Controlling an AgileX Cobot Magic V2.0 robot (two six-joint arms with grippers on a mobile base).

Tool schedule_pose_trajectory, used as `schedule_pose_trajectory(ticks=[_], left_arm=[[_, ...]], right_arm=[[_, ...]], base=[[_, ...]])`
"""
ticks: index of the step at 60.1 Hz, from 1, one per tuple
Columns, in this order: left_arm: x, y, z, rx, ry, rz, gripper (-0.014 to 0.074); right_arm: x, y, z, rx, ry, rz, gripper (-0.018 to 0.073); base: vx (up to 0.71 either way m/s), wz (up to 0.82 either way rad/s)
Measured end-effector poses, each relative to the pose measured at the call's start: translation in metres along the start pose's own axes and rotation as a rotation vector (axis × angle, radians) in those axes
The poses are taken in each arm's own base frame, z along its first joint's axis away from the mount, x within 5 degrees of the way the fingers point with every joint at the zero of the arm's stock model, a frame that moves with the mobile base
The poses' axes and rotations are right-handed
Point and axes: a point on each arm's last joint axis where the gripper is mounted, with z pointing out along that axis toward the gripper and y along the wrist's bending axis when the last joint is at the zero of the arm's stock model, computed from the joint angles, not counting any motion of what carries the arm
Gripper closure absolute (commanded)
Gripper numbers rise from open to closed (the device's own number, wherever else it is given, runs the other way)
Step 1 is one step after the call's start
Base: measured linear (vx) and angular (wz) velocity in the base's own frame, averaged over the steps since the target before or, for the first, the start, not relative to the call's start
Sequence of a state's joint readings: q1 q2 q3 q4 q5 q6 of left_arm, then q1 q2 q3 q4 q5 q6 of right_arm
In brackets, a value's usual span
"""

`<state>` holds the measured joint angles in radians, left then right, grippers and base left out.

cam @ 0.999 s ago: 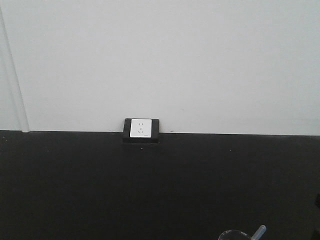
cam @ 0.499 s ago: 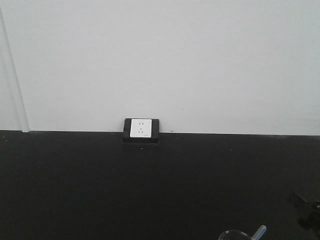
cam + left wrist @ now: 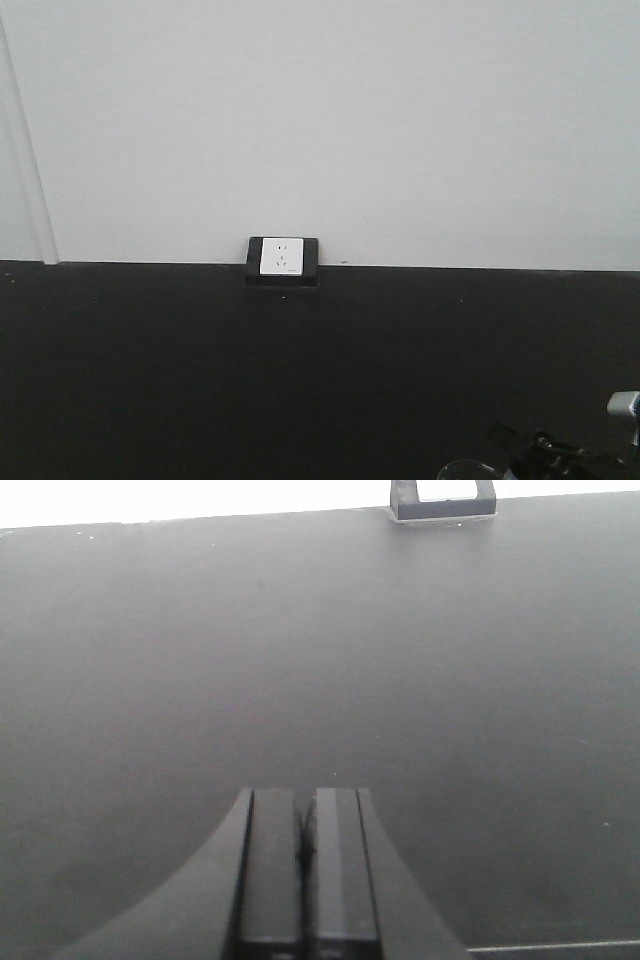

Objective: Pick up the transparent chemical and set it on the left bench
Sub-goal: 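Raise the held pipette clear of the glass beaker with the right gripper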

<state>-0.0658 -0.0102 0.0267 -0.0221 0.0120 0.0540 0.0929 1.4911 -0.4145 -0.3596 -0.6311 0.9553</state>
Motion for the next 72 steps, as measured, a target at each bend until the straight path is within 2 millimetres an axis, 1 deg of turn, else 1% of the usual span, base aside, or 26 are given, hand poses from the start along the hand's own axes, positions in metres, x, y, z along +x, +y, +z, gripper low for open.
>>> schedule_pose_trajectory(ticks=[6,13,15,21,25,28,47,53,60,66,72], left_arm=[[0.0,0.0,0.0,0.0,0.0,0.0,0.06],[0.0,0.0,0.0,0.0,0.0,0.0,0.06],[0.0,0.0,0.0,0.0,0.0,0.0,0.06],[0.0,0.0,0.0,0.0,0.0,0.0,0.06],[0.0,0.0,0.0,0.0,0.0,0.0,0.06],[0.0,0.0,0.0,0.0,0.0,0.0,0.06],[0.0,0.0,0.0,0.0,0.0,0.0,0.06],[0.0,0.0,0.0,0.0,0.0,0.0,0.06],[0.0,0.0,0.0,0.0,0.0,0.0,0.06],[0.0,0.0,0.0,0.0,0.0,0.0,0.06],[0.0,0.0,0.0,0.0,0.0,0.0,0.06]], right_arm=[[0.006,-0.002,0.007,-0.042,0.022,-0.008,0.009],[0.01,-0.002,0.011,-0.069,0.03,0.003,0.0211],[0.011,-0.003,0.012,-0.067,0.033,0.011,0.0272],[0.011,-0.003,0.012,-0.069,0.034,0.016,0.0407],[0.01,-0.002,0.012,-0.08,0.027,0.016,0.0515],[0.01,-0.001,0.012,-0.088,0.022,0.015,0.0572],[0.005,0.006,0.011,-0.163,-0.035,-0.07,0.0564],[0.0,0.01,0.007,-0.178,-0.062,-0.127,0.0564],[-0.01,0.022,-0.005,-0.211,-0.127,-0.232,0.0564],[-0.021,0.033,-0.02,-0.227,-0.188,-0.325,0.0564],[-0.032,0.045,-0.04,-0.217,-0.243,-0.418,0.0564]], base=[[0.0,0.0],[0.0,0.0],[0.0,0.0],[0.0,0.0],[0.0,0.0],[0.0,0.0],[0.0,0.0],[0.0,0.0],[0.0,0.0],[0.0,0.0],[0.0,0.0]])
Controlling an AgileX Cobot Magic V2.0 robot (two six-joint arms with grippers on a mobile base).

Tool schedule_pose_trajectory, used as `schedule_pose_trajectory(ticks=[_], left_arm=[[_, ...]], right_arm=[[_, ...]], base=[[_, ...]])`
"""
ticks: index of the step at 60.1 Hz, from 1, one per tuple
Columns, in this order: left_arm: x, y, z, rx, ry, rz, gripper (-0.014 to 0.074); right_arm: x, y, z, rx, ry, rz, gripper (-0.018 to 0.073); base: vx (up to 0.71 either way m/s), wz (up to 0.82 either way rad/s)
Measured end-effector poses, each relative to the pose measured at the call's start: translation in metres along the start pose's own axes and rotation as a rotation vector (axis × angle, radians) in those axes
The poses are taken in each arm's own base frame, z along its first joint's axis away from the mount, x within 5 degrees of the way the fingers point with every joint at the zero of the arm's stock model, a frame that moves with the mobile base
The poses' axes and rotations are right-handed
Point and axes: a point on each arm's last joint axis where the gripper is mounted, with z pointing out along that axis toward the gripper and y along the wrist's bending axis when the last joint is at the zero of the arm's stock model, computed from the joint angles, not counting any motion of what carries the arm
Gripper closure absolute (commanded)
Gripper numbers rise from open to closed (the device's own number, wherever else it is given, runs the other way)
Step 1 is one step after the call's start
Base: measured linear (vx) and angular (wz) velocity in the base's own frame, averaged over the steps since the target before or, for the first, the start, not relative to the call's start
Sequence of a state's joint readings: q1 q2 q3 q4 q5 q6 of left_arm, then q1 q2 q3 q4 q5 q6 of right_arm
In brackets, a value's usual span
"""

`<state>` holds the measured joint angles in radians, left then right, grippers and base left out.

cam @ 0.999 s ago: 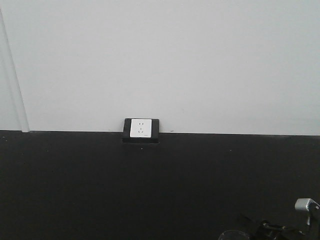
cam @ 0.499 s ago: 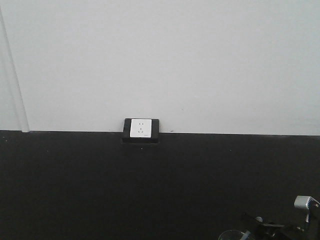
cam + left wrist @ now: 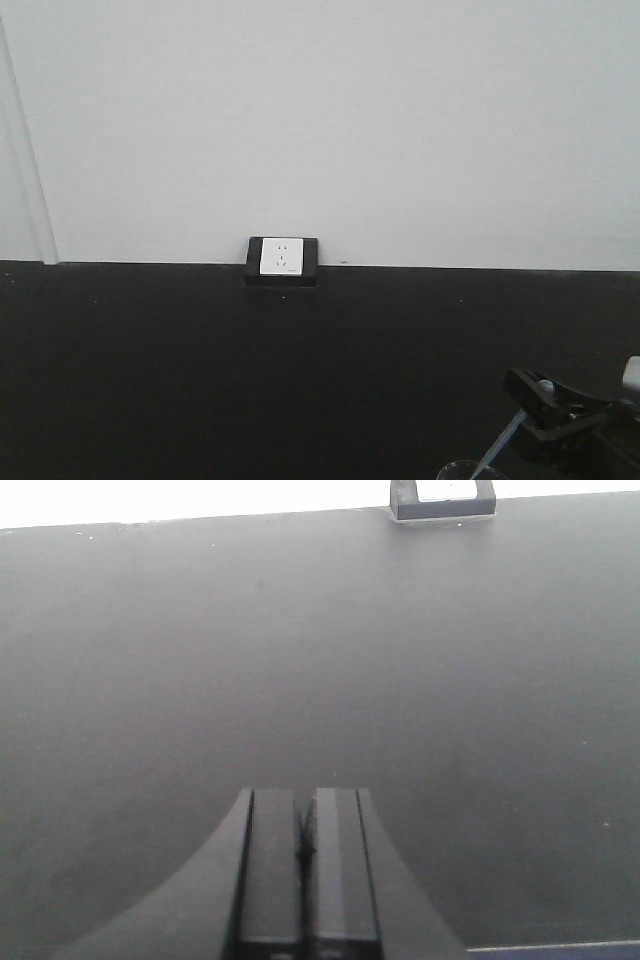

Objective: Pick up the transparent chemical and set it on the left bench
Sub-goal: 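Raise the held pipette clear of the glass beaker with the right gripper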

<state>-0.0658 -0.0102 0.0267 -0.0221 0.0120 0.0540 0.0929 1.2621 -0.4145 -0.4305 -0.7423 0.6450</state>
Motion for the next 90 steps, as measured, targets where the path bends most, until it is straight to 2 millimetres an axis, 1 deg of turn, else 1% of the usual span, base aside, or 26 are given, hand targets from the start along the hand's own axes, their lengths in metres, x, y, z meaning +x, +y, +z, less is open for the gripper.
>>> schedule_pose_trajectory(ticks=[9,17,20,23,29,34,40,50,56,66,90], left_arm=[[0.0,0.0,0.0,0.0,0.0,0.0,0.06],[0.0,0.0,0.0,0.0,0.0,0.0,0.06],[0.0,0.0,0.0,0.0,0.0,0.0,0.06],[0.0,0.0,0.0,0.0,0.0,0.0,0.06],[0.0,0.0,0.0,0.0,0.0,0.0,0.06],[0.0,0.0,0.0,0.0,0.0,0.0,0.06],[0.0,0.0,0.0,0.0,0.0,0.0,0.06],[0.0,0.0,0.0,0.0,0.0,0.0,0.06],[0.0,0.0,0.0,0.0,0.0,0.0,0.06],[0.0,0.0,0.0,0.0,0.0,0.0,0.06],[0.0,0.0,0.0,0.0,0.0,0.0,0.06]], right_arm=[[-0.023,0.012,-0.028,0.045,-0.016,-0.128,0.0564],[-0.036,0.021,-0.058,0.092,0.001,-0.257,0.0564],[-0.037,0.021,-0.067,0.13,0.022,-0.278,0.0564],[-0.042,0.023,-0.081,0.163,0.01,-0.282,0.0564],[-0.046,0.026,-0.101,0.217,-0.009,-0.31,0.0564],[-0.052,0.032,-0.119,0.225,-0.066,-0.321,0.0564],[-0.048,0.037,-0.133,0.198,-0.102,-0.332,0.0564],[-0.023,0.033,-0.141,0.195,-0.054,-0.328,0.0564],[-0.017,0.028,-0.143,0.227,-0.024,-0.325,0.0564],[-0.017,0.027,-0.143,0.235,-0.019,-0.352,0.0564],[-0.017,0.027,-0.143,0.242,-0.016,-0.355,0.0564]], base=[[0.0,0.0],[0.0,0.0],[0.0,0.0],[0.0,0.0],[0.0,0.0],[0.0,0.0],[0.0,0.0],[0.0,0.0],[0.0,0.0],[0.0,0.0],[0.0,0.0]])
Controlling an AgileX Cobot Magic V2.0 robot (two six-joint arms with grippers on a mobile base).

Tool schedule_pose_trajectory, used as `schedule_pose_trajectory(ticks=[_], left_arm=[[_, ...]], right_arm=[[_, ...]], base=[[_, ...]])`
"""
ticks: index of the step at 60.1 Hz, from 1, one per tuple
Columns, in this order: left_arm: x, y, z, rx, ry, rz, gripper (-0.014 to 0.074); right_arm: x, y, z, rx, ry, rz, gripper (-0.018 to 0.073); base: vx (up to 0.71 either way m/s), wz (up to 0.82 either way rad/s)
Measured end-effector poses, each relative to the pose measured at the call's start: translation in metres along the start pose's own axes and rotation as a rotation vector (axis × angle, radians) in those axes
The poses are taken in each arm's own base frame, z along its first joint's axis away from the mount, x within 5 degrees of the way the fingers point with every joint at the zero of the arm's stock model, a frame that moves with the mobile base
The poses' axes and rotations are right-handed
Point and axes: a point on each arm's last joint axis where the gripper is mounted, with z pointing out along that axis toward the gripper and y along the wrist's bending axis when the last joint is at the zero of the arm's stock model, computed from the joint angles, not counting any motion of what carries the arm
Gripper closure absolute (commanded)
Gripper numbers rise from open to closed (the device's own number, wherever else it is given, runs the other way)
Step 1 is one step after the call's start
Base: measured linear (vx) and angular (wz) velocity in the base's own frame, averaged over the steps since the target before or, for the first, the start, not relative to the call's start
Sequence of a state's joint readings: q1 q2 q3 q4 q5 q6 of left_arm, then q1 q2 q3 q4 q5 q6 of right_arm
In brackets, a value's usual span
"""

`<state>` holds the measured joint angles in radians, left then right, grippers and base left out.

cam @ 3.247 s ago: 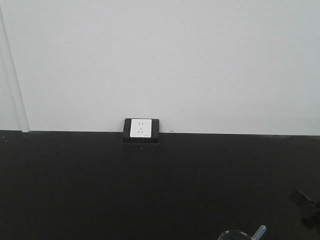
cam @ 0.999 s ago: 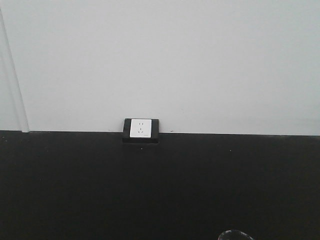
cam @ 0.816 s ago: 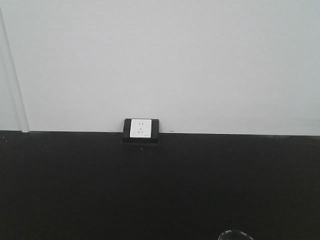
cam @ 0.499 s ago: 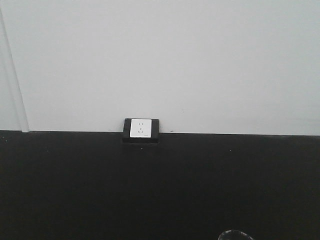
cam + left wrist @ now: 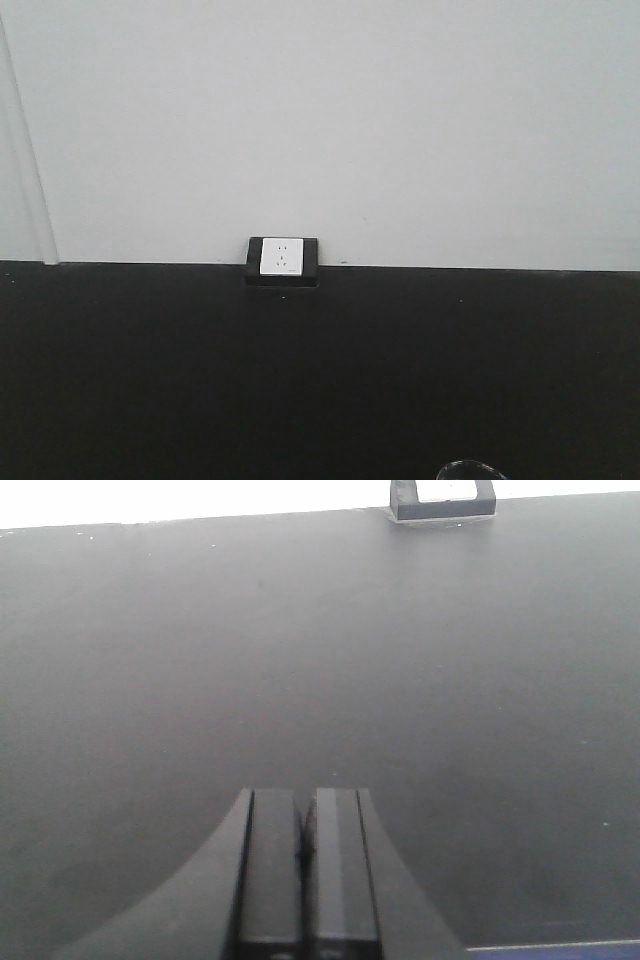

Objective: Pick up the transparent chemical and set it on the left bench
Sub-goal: 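Raise the held pipette clear of the glass beaker with the right gripper, then drive the base around to the bench with the white bins, holding the pipette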

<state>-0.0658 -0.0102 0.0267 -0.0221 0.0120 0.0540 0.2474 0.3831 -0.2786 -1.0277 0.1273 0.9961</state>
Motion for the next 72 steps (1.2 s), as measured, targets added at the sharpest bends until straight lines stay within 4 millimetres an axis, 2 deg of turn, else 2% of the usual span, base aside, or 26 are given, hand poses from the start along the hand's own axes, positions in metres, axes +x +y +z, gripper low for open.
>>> schedule_pose_trajectory(ticks=[41,72], left_arm=[[0.0,0.0,0.0,0.0,0.0,0.0,0.06],[0.0,0.0,0.0,0.0,0.0,0.0,0.06]], right_arm=[[0.0,-0.0001,0.0,0.001,0.0,0.0,0.0564],[0.0,-0.0001,0.0,0.001,0.0,0.0,0.0564]], base=[[-0.01,-0.02],[-0.16,-0.18]])
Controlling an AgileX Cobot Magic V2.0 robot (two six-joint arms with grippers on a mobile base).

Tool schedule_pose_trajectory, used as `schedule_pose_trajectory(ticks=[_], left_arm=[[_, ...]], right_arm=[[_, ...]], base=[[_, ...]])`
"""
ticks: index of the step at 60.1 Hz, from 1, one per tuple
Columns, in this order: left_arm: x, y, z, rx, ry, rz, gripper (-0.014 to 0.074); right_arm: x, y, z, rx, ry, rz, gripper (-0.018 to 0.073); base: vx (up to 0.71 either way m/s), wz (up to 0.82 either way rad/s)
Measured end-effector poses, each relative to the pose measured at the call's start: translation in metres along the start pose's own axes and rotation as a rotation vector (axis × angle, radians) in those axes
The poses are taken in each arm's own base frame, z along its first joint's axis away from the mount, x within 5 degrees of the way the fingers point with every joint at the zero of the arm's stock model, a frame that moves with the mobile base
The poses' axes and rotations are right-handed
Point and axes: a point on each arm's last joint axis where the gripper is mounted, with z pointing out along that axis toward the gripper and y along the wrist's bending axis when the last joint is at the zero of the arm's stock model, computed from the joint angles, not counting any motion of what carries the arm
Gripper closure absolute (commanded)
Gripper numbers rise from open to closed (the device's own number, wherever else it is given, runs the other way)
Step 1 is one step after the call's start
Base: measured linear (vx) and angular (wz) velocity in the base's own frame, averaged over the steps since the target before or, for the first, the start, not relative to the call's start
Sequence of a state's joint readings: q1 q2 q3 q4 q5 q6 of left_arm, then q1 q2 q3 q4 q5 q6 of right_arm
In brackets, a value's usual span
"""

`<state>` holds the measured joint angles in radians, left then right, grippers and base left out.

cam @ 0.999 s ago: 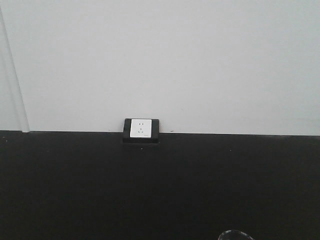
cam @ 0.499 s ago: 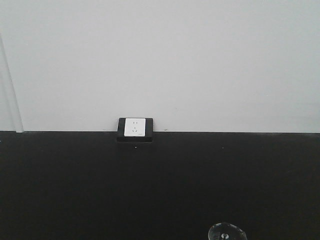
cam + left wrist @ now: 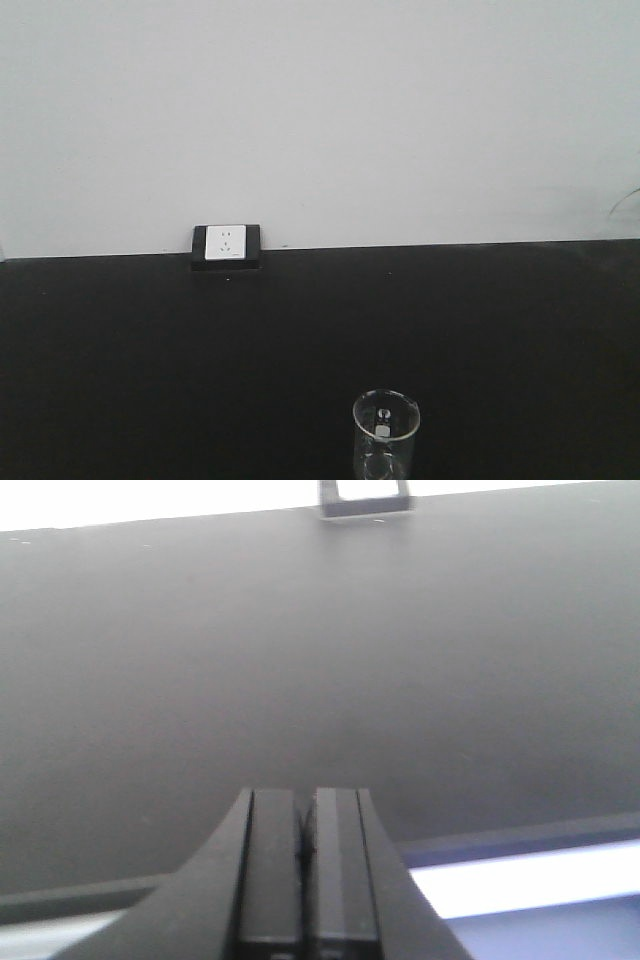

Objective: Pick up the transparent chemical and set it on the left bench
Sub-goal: 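Drive the base around to the bench with the white bins, holding the pipette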

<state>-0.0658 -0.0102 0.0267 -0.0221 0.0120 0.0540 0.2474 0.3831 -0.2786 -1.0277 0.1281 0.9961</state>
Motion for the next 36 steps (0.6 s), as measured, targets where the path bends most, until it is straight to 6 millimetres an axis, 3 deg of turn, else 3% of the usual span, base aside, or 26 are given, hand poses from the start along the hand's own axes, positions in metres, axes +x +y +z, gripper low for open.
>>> schedule_pose_trajectory(ticks=[19,36], left_arm=[[0.0,0.0,0.0,0.0,0.0,0.0,0.06],[0.0,0.0,0.0,0.0,0.0,0.0,0.06]], right_arm=[[0.0001,-0.0002,0.0,0.002,0.001,0.0,0.0564],[0.0002,-0.0003,0.0,0.003,0.002,0.0,0.0564]], base=[[-0.29,-0.15],[-0.36,0.16]])
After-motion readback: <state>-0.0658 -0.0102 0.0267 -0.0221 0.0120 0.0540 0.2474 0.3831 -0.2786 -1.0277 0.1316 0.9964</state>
